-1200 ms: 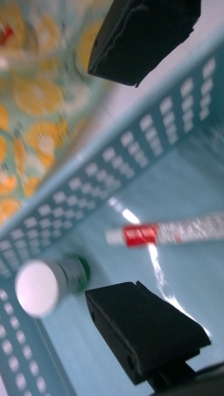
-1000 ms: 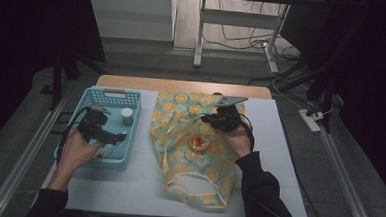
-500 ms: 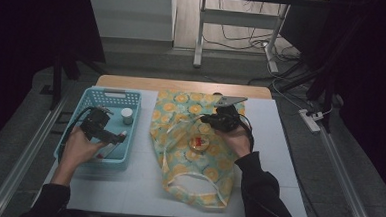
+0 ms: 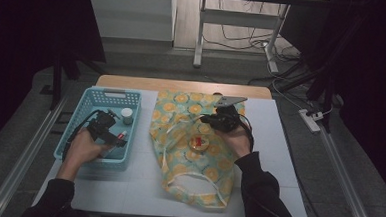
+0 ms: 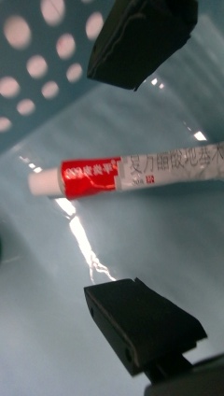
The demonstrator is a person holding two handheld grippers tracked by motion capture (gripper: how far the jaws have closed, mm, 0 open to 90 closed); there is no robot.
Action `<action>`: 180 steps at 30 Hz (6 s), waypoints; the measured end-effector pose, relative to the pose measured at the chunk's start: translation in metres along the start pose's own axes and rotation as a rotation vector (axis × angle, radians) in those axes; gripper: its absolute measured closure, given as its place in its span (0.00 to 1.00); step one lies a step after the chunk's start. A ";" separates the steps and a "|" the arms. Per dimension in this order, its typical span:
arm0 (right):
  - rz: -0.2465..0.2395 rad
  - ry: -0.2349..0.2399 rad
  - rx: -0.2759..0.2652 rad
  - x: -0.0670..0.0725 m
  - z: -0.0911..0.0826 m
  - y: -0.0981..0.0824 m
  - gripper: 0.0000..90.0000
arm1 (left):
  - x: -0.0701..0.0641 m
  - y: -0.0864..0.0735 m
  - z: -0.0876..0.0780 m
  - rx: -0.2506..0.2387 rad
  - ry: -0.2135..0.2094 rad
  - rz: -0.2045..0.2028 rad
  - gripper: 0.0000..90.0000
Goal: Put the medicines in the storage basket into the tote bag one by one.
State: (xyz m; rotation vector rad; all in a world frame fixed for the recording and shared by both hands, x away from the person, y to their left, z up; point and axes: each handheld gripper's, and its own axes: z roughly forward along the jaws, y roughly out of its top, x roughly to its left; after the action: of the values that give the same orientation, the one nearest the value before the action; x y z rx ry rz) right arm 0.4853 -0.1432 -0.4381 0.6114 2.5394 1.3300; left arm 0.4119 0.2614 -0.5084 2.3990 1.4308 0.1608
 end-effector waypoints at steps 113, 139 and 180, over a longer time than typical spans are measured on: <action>0.010 0.003 -0.035 0.000 -0.005 0.003 0.99 | -0.112 0.076 -0.059 -0.205 -0.285 0.187 0.83; 0.011 -0.003 -0.047 0.000 -0.008 0.004 0.99 | -0.183 0.127 -0.019 -0.184 -0.308 0.320 0.83; -0.001 -0.030 -0.026 0.003 0.003 0.001 0.99 | -0.168 0.162 0.051 -0.202 -0.117 0.282 0.82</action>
State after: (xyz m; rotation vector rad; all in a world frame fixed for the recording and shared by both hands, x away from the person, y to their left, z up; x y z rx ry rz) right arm 0.4841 -0.1392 -0.4391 0.6206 2.4948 1.3406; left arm 0.4785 0.0330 -0.4872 2.3865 0.9718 0.2177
